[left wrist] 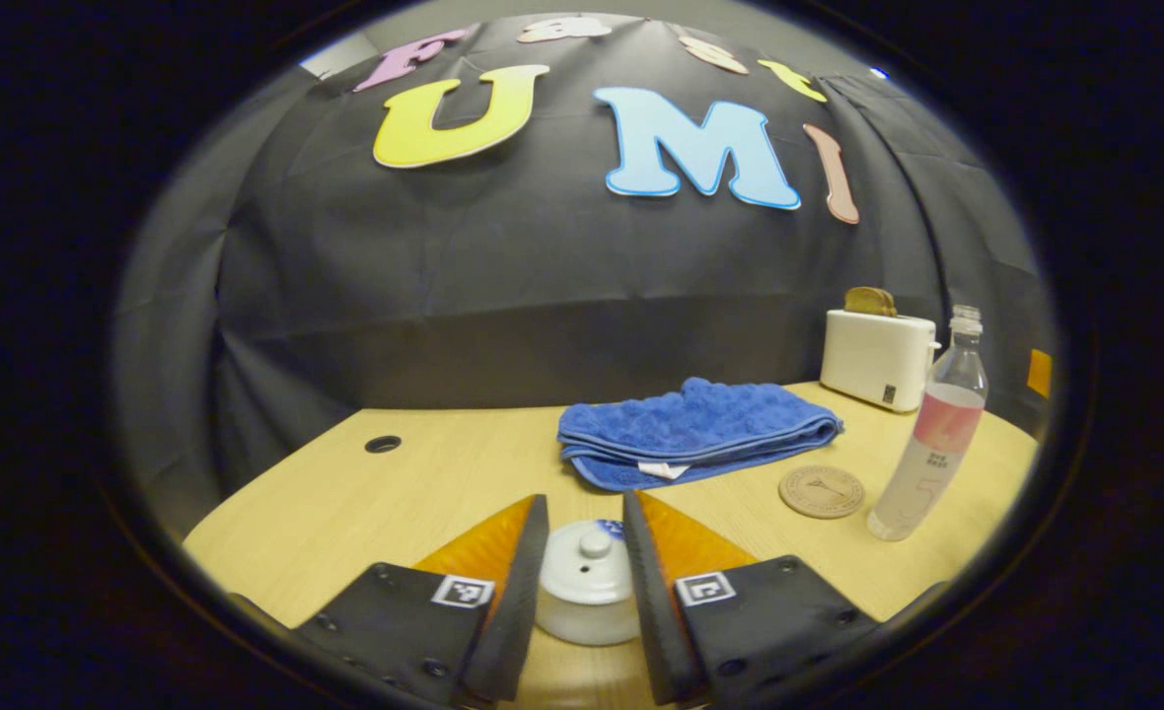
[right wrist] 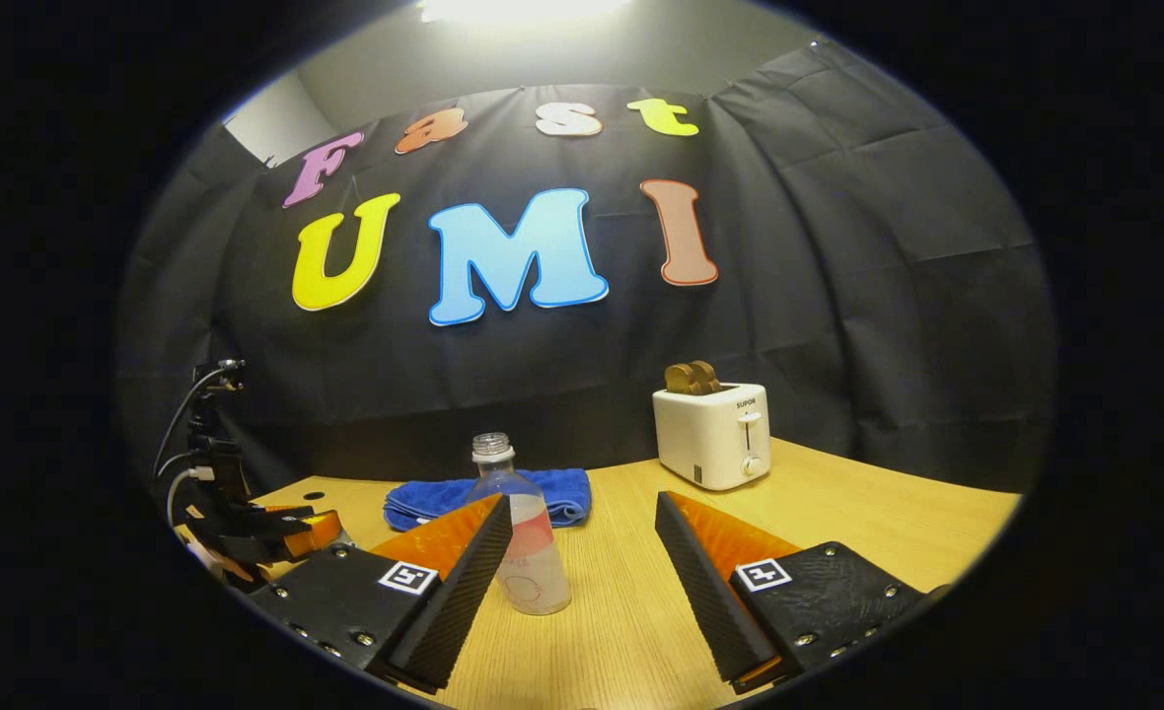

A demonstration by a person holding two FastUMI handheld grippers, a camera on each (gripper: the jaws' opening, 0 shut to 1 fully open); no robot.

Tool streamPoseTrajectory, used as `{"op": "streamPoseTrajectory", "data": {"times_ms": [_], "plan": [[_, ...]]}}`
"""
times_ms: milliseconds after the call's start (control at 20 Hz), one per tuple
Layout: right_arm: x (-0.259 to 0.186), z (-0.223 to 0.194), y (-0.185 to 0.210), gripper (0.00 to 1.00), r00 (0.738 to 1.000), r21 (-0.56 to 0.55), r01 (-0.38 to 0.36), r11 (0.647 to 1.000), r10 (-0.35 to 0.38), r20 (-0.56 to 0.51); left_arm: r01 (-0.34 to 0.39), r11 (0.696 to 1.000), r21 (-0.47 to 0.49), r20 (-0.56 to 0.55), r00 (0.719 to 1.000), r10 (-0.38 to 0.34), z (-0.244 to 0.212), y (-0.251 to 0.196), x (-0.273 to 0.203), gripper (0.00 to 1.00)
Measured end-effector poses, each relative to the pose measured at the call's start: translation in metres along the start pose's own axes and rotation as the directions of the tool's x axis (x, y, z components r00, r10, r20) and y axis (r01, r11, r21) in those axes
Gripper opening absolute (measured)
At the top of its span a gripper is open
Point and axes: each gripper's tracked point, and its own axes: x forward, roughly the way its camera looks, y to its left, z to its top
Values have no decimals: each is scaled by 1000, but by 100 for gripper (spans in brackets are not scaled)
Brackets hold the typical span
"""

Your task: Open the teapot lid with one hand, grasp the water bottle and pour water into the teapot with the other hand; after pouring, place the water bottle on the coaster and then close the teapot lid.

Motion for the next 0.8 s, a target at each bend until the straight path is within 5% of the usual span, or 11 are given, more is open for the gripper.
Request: {"op": "streamPoseTrajectory", "data": {"times_ms": [100,150,200,400,800], "plan": [[1,-3,-2,94,1000,-5,3,1000,-3,-3,7,1000,18,-6,1000,-7,-2,-2,-1,35],[1,-3,-2,94,1000,-9,3,1000,-3,-4,11,1000,3,17,1000,-11,1,-4,-2,35],[1,-4,-2,94,1000,-13,2,1000,-2,-6,8,1000,3,8,1000,-8,0,-6,0,16],[3,-10,1,94,1000,-28,-8,1000,8,-19,3,1000,5,22,1000,-3,5,-3,-2,7],[11,-17,12,94,999,-55,-41,998,39,-38,27,997,-78,59,998,-23,19,7,-9,7]]}}
